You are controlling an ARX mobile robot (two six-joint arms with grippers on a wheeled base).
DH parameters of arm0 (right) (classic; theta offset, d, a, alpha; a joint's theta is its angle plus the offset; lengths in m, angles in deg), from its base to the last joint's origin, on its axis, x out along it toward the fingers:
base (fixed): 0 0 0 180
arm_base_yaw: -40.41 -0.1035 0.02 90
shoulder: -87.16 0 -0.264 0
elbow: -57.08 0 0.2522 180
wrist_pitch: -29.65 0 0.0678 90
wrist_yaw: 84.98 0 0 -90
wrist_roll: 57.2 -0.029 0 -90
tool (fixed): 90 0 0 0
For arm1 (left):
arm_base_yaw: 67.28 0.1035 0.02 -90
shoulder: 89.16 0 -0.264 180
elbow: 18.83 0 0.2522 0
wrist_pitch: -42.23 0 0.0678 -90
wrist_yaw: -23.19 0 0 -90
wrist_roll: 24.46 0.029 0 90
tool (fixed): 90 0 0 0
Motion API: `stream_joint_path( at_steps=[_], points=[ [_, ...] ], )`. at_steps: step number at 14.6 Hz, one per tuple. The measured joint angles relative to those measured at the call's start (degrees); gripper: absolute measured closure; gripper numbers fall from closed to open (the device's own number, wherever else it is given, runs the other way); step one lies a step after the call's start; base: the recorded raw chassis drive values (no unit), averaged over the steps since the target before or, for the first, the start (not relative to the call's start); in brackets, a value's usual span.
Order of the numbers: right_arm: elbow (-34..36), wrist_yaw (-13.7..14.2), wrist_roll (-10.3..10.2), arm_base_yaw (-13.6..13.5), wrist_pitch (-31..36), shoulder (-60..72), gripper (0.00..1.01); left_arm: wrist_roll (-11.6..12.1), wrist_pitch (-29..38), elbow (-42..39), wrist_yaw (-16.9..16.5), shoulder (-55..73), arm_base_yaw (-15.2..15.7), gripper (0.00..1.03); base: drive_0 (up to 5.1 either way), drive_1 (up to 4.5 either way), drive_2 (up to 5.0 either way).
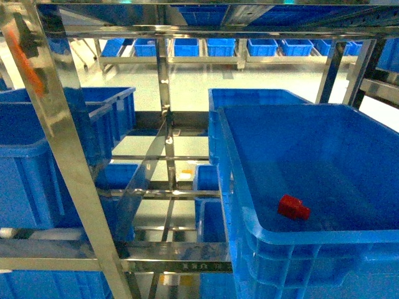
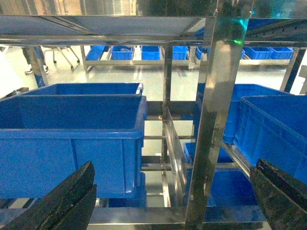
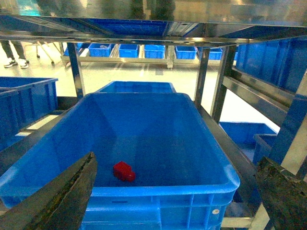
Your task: Pick red block from blue box to shelf
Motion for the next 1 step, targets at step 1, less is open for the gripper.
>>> stream_joint_path(
  at_steps=[1],
  points=[
    [0.00,0.00,0.00,0.00,0.00,0.00,0.03,-0.02,0.00,0.00,0.02,0.00,0.00,0.05,0.0,0.00,0.0]
  ],
)
